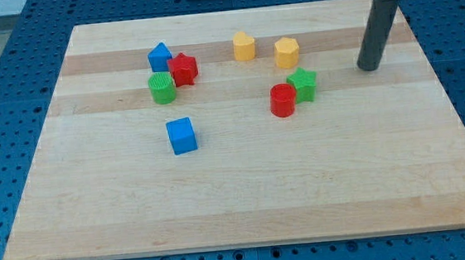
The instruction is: Separate the green star and red circle
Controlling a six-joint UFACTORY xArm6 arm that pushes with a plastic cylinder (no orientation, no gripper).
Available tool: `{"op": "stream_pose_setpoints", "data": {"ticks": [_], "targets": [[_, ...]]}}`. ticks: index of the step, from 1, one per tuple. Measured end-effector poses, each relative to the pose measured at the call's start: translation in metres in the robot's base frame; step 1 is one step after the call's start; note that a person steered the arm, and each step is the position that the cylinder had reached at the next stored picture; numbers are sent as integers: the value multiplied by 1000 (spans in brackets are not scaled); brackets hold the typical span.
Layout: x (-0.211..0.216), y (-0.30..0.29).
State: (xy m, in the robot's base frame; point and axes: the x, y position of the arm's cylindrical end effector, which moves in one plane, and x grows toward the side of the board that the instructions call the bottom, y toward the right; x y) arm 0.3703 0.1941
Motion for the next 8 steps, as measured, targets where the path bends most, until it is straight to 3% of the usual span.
{"op": "stream_pose_setpoints", "data": {"ticks": [4,8], "targets": [[54,-88],[34,-132]]}}
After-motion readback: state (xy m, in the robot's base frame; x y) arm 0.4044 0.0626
